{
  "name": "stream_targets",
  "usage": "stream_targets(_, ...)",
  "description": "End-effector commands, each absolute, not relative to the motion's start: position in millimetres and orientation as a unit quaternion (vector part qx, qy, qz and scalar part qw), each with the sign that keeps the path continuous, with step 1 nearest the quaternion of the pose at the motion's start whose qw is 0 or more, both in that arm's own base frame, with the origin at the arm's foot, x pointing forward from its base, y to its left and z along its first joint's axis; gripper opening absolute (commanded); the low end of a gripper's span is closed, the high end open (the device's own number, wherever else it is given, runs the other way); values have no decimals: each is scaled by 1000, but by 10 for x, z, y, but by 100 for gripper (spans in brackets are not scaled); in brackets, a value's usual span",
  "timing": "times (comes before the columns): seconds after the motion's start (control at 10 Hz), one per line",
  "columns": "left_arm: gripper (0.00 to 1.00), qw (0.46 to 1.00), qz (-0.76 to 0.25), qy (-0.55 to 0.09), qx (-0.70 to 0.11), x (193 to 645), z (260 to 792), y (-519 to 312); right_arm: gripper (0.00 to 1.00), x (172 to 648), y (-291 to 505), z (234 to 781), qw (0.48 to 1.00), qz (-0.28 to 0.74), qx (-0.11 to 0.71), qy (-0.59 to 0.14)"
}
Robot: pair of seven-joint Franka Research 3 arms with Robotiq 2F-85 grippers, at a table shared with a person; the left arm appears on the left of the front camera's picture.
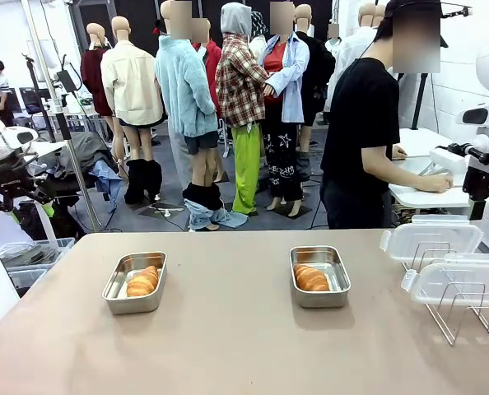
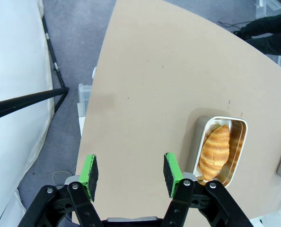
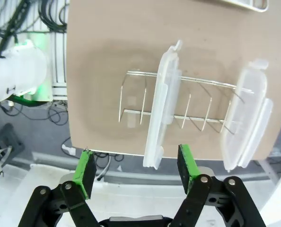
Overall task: Place the bread in airtight containers.
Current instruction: Pick up one Airtight Container lid and hand it to the human.
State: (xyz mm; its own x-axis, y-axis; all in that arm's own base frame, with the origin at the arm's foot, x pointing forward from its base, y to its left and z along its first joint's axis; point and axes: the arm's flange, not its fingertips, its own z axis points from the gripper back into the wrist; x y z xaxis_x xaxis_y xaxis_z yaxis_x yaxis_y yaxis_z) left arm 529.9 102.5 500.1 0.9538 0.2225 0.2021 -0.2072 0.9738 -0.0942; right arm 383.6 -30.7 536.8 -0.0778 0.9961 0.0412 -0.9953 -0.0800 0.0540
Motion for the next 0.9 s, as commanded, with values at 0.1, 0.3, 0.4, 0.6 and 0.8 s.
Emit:
stream_targets(0.1, 72, 987, 113, -108, -27, 5287, 5025, 1023, 86, 3787, -273, 5330, 700, 713, 39, 5)
stream_targets(0.3, 72, 987, 113, -108, -27, 5287, 5025, 1023, 86, 3787, -273, 5330, 700, 713, 39, 5)
stream_targets(0.4, 72, 987, 113, -108, -27, 5287, 5025, 1023, 86, 3787, -273, 5330, 700, 713, 39, 5)
stream_targets(0.6, 72, 987, 113, -108, -27, 5287, 5025, 1023, 86, 3787, -273, 5330, 700, 713, 39, 5)
stream_targets(0.8, 72, 987, 113, -108, -27, 5287, 5025, 1023, 86, 3787, -273, 5330, 700, 713, 39, 5)
